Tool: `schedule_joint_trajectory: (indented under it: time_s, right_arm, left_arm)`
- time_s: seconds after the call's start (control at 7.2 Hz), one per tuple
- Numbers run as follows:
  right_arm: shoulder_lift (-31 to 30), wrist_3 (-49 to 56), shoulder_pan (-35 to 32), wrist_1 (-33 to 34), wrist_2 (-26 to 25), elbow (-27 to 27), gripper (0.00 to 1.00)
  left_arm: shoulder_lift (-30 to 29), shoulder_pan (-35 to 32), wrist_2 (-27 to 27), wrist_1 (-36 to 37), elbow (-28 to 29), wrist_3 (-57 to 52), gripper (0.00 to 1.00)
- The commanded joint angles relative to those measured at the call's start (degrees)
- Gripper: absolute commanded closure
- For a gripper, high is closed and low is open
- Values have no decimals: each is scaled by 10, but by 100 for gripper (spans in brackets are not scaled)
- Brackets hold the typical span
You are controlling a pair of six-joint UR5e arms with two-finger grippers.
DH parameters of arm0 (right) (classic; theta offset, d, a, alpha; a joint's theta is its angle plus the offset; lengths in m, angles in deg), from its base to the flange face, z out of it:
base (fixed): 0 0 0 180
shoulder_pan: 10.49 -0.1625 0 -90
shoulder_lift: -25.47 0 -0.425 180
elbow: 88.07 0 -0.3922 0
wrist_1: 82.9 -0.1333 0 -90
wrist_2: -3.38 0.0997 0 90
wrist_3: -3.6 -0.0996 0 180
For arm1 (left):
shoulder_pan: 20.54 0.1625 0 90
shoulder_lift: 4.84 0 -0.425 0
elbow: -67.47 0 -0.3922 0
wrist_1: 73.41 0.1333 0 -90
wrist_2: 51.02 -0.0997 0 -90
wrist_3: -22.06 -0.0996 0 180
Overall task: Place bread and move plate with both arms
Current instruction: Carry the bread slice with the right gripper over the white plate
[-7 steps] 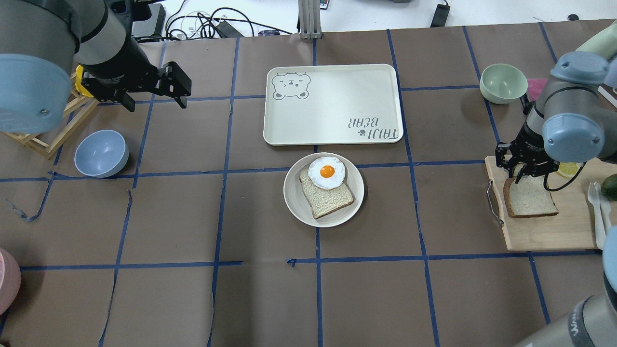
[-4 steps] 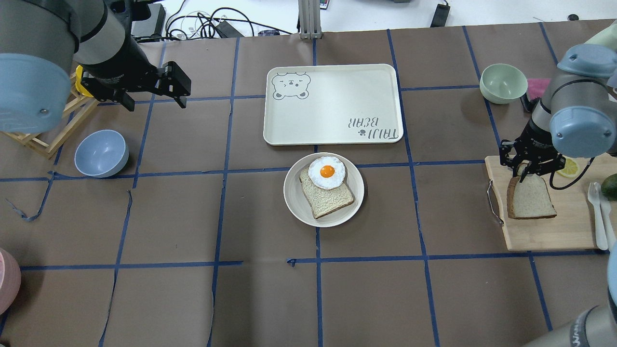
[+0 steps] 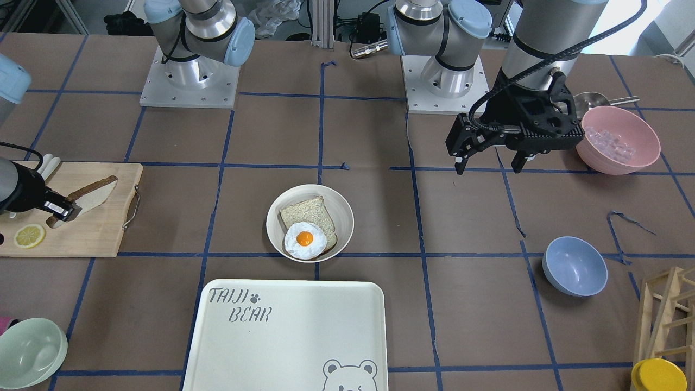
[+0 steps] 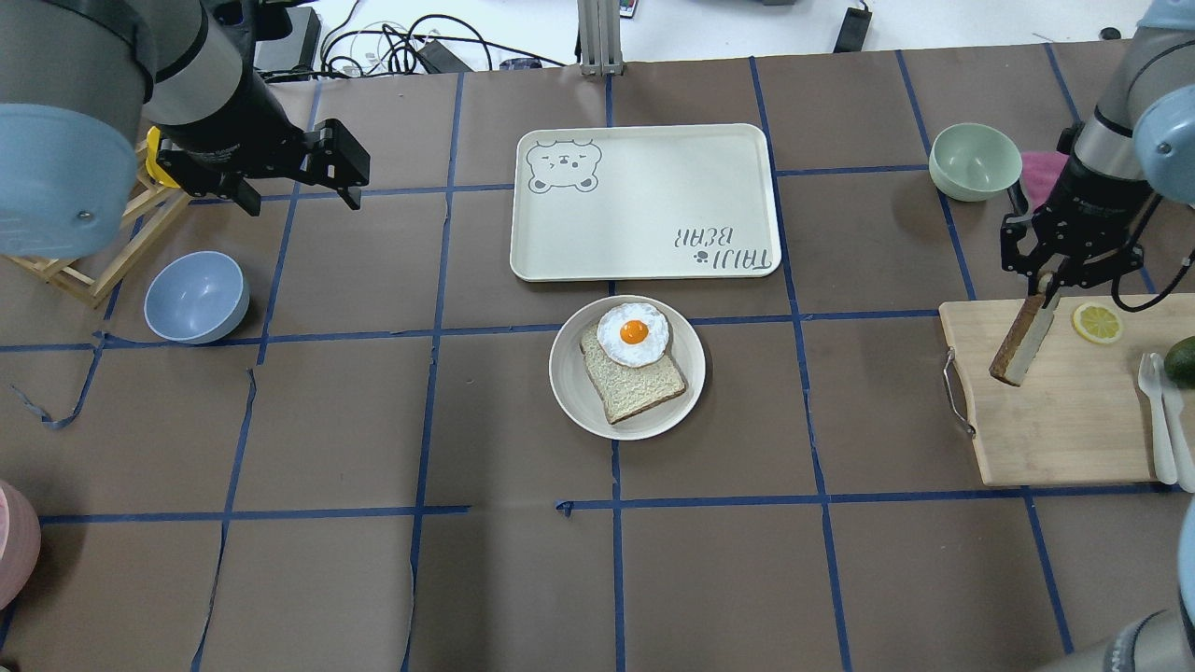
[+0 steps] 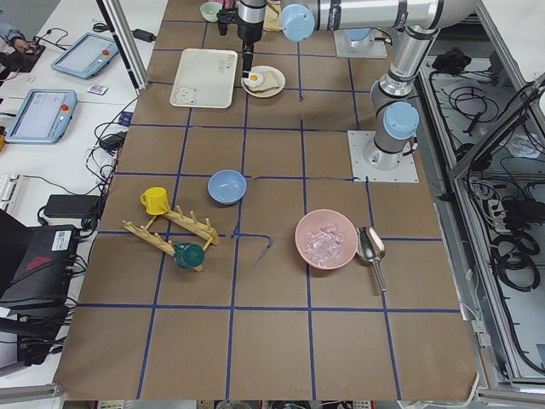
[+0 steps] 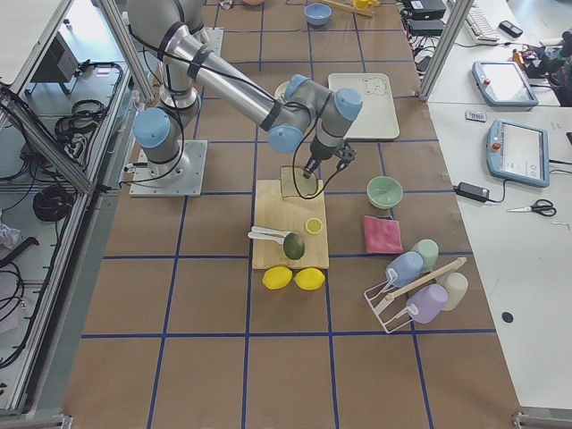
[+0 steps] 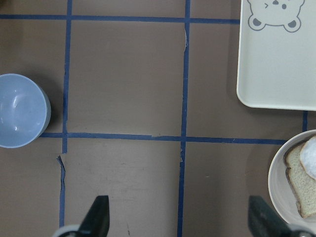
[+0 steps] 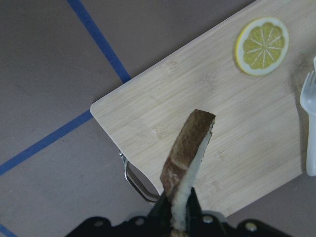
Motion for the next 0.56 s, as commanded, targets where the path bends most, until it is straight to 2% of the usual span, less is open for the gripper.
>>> schedule_joint_trajectory:
  time_s: [0.0, 0.14, 0.28, 0.42]
  right_arm:
    - [-5, -67, -71, -68, -1, 54, 100]
    - [-9, -119, -130, -93, 0, 79, 100]
    - [-9, -180, -193, -95, 3, 101, 100]
    - [-4, -199, -239, -94, 7, 113, 100]
  left_arm:
    - [0, 0, 0, 0, 0, 0, 0]
    - [0, 1, 1, 0, 1, 0, 0]
    - [-1, 1, 0, 0, 0, 0, 0]
    - [-1, 1, 0, 0, 1, 0, 0]
